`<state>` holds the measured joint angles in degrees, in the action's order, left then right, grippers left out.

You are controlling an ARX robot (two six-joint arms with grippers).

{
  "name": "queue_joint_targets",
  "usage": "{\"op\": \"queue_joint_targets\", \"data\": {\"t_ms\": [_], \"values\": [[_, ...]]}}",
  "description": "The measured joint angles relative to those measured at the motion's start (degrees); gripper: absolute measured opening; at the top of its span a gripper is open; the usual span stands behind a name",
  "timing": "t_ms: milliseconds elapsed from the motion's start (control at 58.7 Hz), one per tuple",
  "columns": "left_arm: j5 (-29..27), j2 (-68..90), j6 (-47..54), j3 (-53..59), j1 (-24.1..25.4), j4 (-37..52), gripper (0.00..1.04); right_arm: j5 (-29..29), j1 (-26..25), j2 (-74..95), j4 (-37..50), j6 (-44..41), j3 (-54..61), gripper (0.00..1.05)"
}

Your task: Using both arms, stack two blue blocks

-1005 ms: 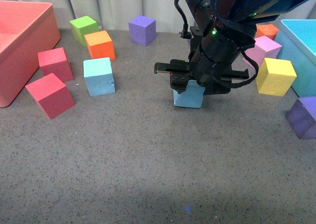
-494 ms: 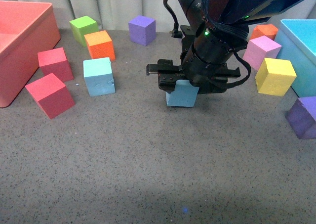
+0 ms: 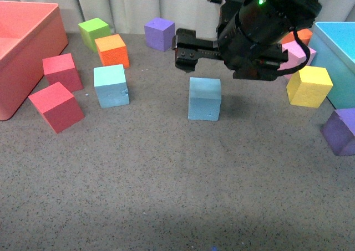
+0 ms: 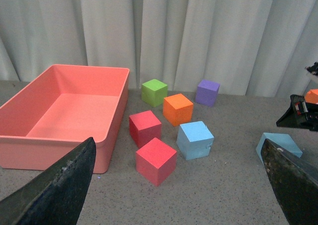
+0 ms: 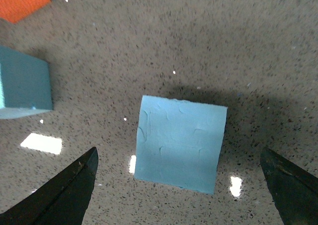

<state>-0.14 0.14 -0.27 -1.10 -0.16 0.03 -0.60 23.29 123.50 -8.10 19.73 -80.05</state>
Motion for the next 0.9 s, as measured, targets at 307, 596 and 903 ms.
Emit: {"op": "queue_joint_targets", "data": {"t_ms": [307, 596, 903], "values": [[0.0, -0.02, 0.0, 0.0, 0.0, 0.0, 0.98, 17.35, -6.21, -14.1, 78.58, -18.38, 41.9, 0.4], [0.0, -0.02, 0.0, 0.0, 0.0, 0.0, 0.98, 10.93, -12.48, -31.23, 80.67, -19.74, 61.55, 0.01], [0.0, -0.02, 0.0, 0.0, 0.0, 0.0, 0.98, 7.3, -16.61, -49.29, 71.76, -19.74, 69.96, 0.01]]}}
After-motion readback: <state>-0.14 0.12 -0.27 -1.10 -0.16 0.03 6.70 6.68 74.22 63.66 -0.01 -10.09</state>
